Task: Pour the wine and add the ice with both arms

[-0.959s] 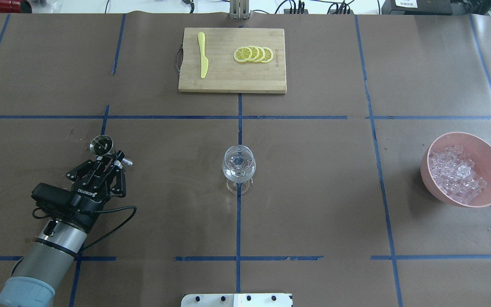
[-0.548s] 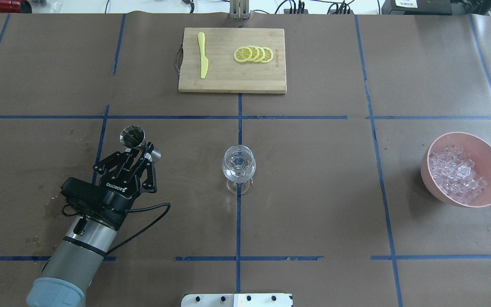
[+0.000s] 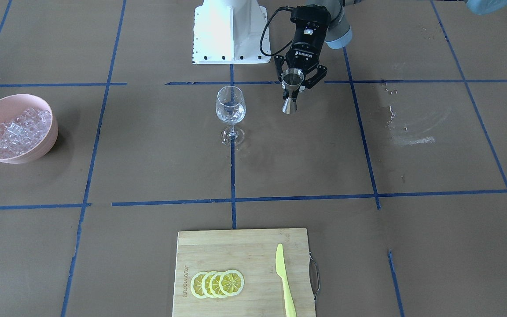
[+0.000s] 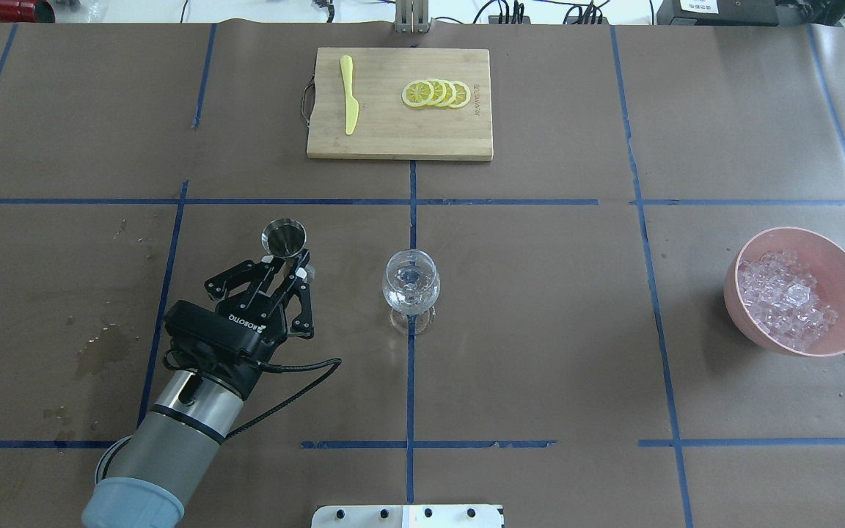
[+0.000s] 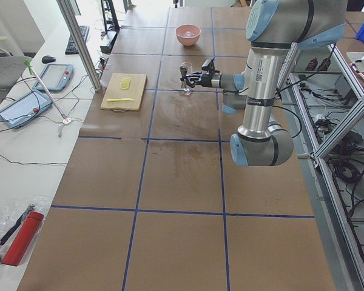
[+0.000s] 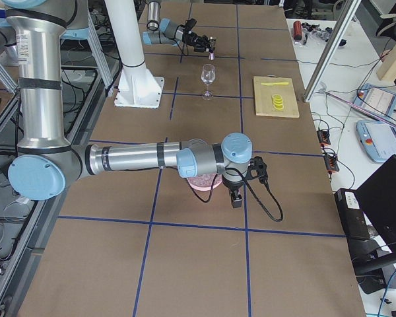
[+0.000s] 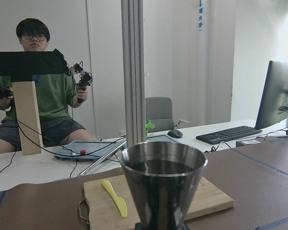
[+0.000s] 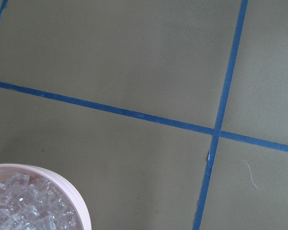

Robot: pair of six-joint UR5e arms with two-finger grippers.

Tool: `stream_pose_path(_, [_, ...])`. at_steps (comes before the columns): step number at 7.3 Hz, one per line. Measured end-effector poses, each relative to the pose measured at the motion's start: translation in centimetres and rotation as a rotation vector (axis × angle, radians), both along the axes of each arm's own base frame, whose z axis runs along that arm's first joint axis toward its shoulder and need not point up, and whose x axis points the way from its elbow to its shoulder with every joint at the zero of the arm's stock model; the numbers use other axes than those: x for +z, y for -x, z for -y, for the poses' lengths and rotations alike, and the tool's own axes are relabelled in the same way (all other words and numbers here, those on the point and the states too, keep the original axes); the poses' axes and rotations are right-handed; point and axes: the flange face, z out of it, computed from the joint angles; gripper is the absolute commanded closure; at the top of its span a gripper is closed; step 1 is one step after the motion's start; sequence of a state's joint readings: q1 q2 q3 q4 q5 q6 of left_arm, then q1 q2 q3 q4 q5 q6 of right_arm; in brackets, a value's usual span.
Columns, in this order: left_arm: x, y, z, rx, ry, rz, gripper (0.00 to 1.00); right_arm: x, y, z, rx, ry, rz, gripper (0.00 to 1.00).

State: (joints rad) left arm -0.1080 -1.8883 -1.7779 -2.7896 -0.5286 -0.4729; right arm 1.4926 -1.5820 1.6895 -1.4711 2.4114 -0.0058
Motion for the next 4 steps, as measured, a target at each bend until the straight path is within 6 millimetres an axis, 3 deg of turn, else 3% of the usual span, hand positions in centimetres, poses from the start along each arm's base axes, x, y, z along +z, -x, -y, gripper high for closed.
stream_pose_path(4, [-4.2, -2.4, 0.0, 0.062, -0.038, 0.285, 1.00, -0.1, 0.0, 0.0, 0.000, 0.000, 0.000, 0.00])
